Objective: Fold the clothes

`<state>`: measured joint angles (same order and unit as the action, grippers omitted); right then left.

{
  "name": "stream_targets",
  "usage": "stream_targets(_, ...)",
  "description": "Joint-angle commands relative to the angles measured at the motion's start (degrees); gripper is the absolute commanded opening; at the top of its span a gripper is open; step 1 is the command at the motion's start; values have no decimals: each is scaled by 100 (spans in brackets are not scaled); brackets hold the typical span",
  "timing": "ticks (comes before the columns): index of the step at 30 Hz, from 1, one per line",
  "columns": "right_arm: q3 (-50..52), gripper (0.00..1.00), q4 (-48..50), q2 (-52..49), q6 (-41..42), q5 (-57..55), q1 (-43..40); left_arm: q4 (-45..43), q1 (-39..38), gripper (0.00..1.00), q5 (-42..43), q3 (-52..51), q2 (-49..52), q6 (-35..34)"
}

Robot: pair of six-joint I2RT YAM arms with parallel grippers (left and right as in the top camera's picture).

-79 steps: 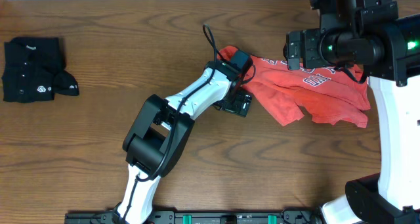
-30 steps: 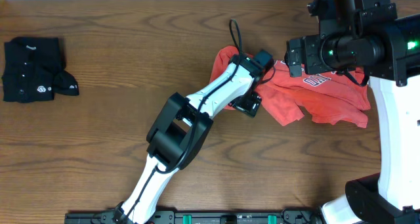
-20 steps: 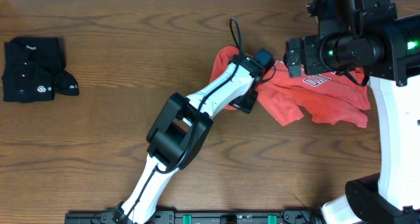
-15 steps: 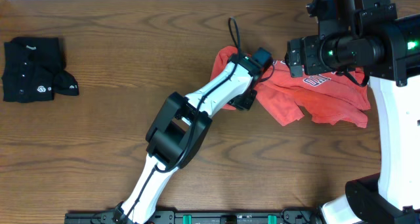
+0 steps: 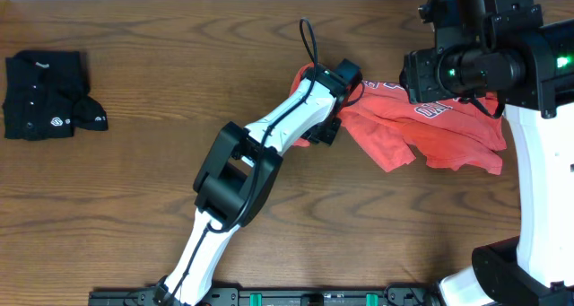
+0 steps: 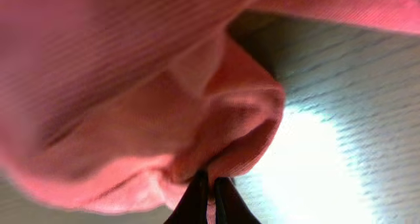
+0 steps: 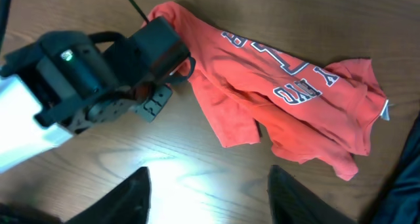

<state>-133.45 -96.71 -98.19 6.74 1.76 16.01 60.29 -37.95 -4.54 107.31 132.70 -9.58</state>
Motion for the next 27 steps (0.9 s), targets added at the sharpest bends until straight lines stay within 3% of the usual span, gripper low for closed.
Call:
stream_targets(1,-74,52,42,90,-15,20,55,74,17,6,-584,109,-684,15)
stream_targets(11,-52,44,66,24,-15,17,50,55,247,6,-695,111,-2024,59)
stream_targets(24,501,31,254,-9,4,-109,-146,262,1346,6,-820,116,-2496,55)
stream_targets(27,870,33,455,-9,4,-109,-225,225,1504,6,-820,116,-2710,57)
